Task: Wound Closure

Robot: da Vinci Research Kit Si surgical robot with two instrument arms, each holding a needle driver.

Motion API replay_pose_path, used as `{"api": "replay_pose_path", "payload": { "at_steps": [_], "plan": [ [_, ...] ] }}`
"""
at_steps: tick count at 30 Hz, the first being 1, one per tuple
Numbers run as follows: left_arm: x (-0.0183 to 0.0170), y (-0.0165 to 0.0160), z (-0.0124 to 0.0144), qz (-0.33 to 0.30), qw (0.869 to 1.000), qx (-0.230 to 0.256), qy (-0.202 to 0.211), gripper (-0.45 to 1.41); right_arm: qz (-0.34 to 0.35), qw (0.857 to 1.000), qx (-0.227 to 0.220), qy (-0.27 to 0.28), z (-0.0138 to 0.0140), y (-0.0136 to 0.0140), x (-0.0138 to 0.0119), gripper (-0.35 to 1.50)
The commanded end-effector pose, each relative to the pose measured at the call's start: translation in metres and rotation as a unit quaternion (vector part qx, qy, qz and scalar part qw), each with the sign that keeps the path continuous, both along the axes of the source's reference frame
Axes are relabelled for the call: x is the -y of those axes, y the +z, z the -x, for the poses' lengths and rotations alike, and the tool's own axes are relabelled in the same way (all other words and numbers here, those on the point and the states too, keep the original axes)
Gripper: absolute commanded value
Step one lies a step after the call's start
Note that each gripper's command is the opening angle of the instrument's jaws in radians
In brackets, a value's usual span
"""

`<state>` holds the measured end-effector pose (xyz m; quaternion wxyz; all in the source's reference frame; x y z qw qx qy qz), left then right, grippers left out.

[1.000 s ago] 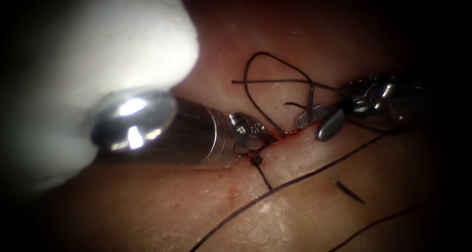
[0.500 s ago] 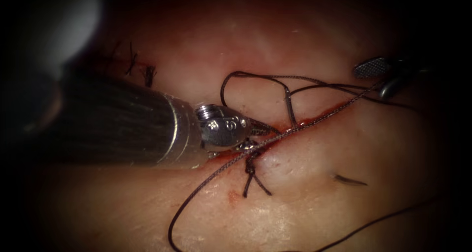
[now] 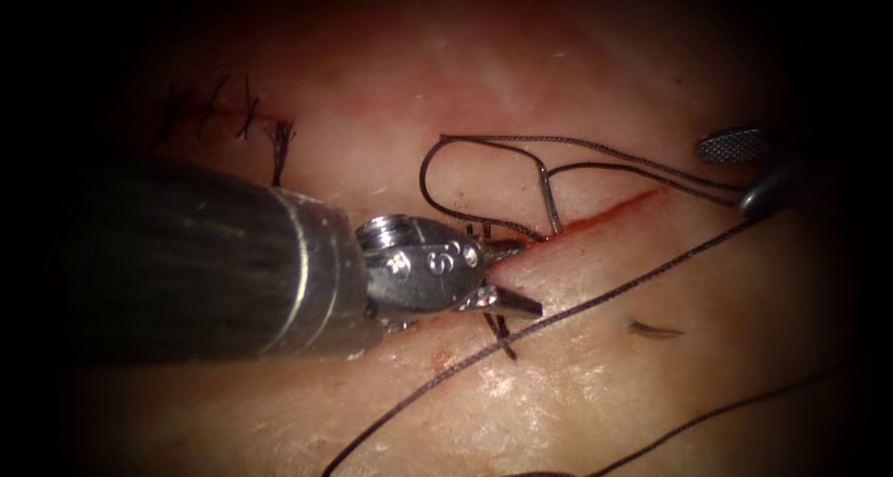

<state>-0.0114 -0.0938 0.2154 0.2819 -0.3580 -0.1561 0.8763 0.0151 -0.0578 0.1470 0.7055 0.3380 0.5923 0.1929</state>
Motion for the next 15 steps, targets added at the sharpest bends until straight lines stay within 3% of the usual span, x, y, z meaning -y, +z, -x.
{"api": "replay_pose_path", "payload": {
  "at_steps": [1,4,8,13,15],
  "plan": [
    [0.0009,0.0007,0.0006,-0.001,1.000,0.003,0.000,0.64,-0.002,1.000,-0.003,0.001,-0.0004,0.0004,0.0011,1.47],
    [0.0006,0.0010,0.0018,0.031,0.999,0.012,-0.014,0.71,-0.005,1.000,-0.009,0.011,0.0007,-0.0001,0.0020,1.47],
    [0.0017,0.0014,0.0036,0.083,0.995,0.035,-0.041,0.96,-0.001,1.000,-0.008,0.019,0.0026,-0.0008,0.0026,1.47],
    [0.0044,0.0017,0.0055,0.124,0.990,0.068,-0.030,0.96,-0.007,0.999,-0.012,0.044,0.0053,-0.0016,0.0012,1.45],
    [0.0057,0.0013,0.0059,0.134,0.988,0.080,-0.022,0.94,-0.031,0.997,-0.017,0.074,0.0073,-0.0021,-0.0002,1.32]
  ]
}}
